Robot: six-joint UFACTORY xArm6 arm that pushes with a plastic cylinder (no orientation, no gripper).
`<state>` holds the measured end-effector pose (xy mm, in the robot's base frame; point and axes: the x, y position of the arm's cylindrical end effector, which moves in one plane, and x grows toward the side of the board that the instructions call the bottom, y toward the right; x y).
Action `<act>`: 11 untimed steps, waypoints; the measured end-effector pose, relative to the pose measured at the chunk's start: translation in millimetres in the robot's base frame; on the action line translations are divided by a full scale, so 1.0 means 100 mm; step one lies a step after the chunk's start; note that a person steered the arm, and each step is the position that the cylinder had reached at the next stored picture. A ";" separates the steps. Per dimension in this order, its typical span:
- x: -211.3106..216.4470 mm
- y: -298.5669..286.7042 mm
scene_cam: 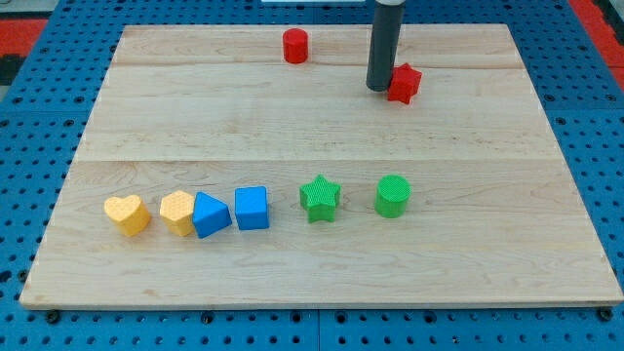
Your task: Move the red star to the right of the green circle
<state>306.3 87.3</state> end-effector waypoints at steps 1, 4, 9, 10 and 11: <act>-0.28 0.06; 0.75 0.86; 1.36 0.68; 0.76 0.66; 0.91 0.29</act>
<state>397.4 115.8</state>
